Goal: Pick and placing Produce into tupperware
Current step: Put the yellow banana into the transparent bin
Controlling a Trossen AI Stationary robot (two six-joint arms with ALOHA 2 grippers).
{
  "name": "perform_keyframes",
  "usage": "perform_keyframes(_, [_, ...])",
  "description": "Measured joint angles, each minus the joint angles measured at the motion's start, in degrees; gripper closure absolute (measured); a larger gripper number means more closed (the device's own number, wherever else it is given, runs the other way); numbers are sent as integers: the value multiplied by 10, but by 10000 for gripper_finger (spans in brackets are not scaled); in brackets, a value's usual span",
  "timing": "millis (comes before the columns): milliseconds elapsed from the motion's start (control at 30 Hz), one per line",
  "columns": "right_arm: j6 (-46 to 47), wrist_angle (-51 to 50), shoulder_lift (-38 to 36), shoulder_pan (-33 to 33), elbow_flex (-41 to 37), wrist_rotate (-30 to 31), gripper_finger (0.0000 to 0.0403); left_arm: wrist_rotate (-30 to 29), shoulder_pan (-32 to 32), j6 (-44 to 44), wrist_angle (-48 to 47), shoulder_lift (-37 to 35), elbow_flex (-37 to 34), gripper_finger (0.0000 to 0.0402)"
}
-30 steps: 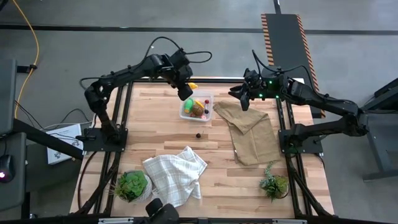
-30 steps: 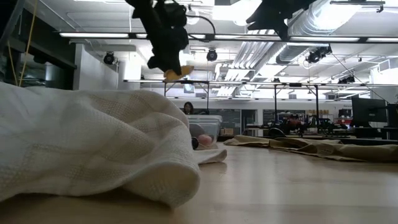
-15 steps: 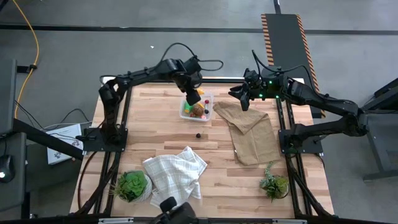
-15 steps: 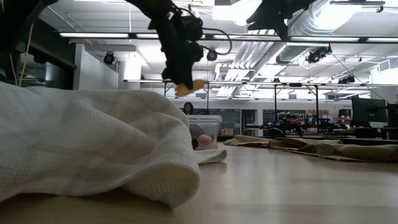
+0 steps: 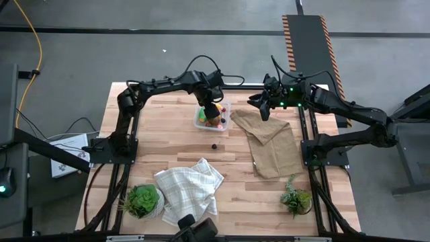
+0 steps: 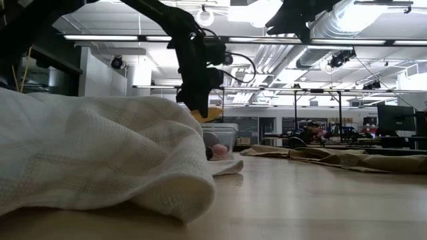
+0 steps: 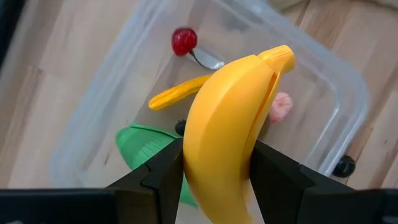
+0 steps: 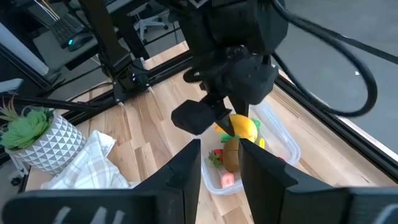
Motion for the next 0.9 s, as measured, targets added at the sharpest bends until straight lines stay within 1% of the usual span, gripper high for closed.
perform_keyframes(400, [-17,-4,0,0,0,0,304,5,0,3,1,15,0,243])
perform_keyframes(733, [-28,-4,0,-1,0,0,304,36,0,9,-2,17,0,243])
perform_keyframes(900, [-35,-4,0,-1,0,0,304,41,0,10,4,17,0,239])
